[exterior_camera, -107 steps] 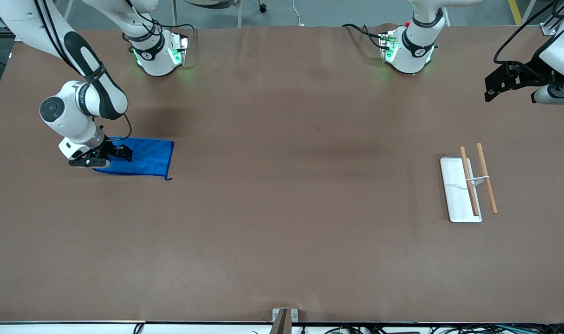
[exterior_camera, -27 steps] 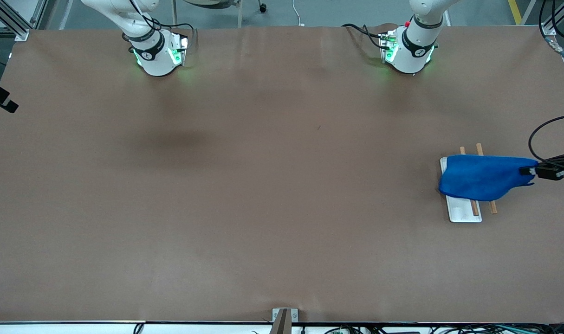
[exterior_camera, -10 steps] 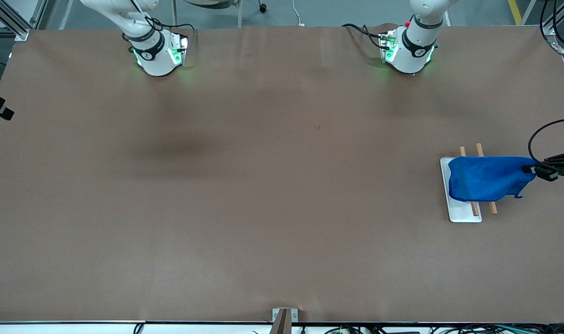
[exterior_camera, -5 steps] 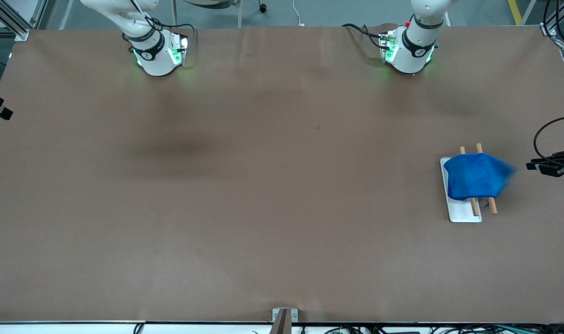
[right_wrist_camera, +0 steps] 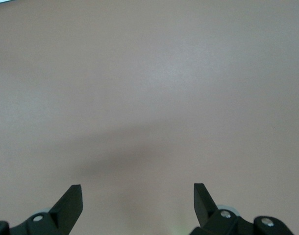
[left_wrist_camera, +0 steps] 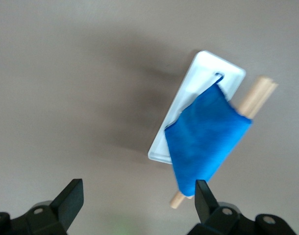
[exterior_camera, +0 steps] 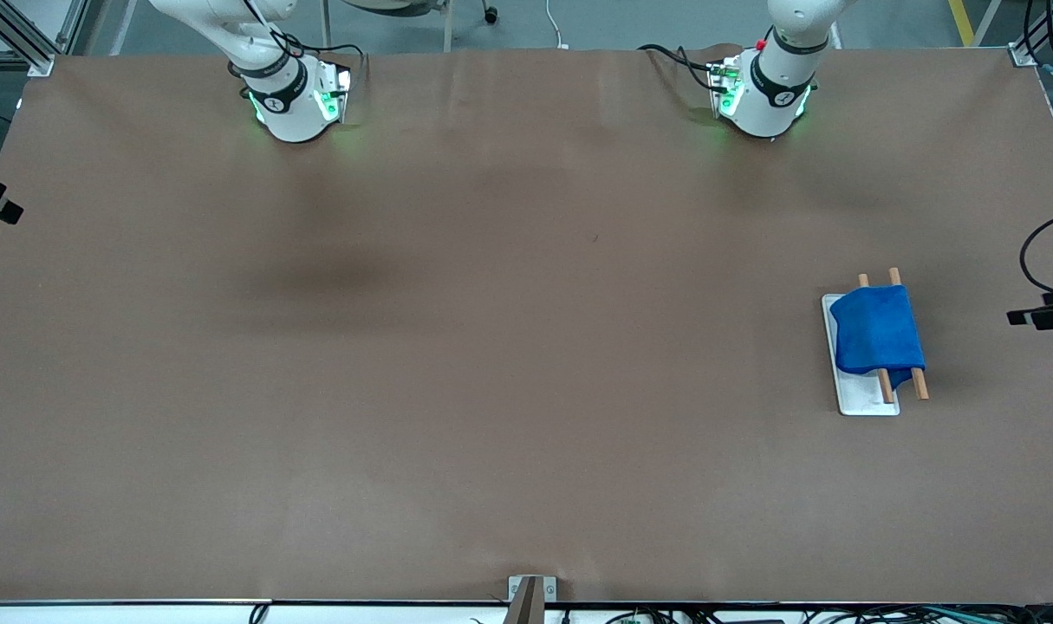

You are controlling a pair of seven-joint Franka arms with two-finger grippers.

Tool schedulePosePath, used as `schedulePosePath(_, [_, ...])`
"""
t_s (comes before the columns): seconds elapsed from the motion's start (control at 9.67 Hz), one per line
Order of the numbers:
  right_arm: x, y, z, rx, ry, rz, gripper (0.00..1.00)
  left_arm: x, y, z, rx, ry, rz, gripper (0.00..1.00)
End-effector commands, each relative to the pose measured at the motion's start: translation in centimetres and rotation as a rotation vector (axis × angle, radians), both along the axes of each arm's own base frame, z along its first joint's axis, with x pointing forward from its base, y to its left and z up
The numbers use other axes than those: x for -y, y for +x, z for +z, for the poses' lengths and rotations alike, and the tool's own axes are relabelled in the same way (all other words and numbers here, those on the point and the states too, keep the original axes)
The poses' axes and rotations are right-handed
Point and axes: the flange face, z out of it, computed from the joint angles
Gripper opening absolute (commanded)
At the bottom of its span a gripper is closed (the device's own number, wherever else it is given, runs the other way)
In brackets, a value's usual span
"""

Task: Right arm passes towel to left arm to hang

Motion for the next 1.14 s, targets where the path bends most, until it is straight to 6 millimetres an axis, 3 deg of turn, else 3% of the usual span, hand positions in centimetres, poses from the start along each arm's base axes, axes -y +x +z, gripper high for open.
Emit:
schedulePosePath(0.0, [0.2, -0.1, 0.3, -0.002, -0.015, 0.002, 1.0, 6.7, 2.0, 3.9, 0.029, 0.086, -0.047, 1.0])
schedulePosePath(0.1, [0.2, -0.1, 0.3, -0.002, -0.013, 0.001, 1.0, 9.7, 2.7, 5.6, 0.052, 0.109, -0.055, 1.0])
schedulePosePath(0.21, [0.2, -0.1, 0.2, -0.004, -0.015, -0.001, 1.0, 12.3, 2.7, 8.5, 0.091, 0.134, -0.072, 1.0])
schedulePosePath(0.52, [0.2, -0.1, 0.3, -0.003, -0.013, -0.002, 1.0, 17.0, 2.4, 14.3, 0.189, 0.138, -0.209, 1.0])
schedulePosePath(0.72, [0.3, -0.2, 0.3, -0.004, -0.015, -0.004, 1.0, 21.1, 0.1, 20.8, 0.27, 0.162, -0.252, 1.0])
schedulePosePath(0.93, [0.1, -0.2, 0.3, -0.005, -0.014, 0.004, 1.0, 25.2, -2.5, 24.5, 0.282, 0.183, -0.302, 1.0])
schedulePosePath(1.03, [0.2, -0.1, 0.4, -0.002, -0.015, -0.002, 1.0, 28.2, -4.0, 24.9, 0.27, 0.202, -0.312, 1.0])
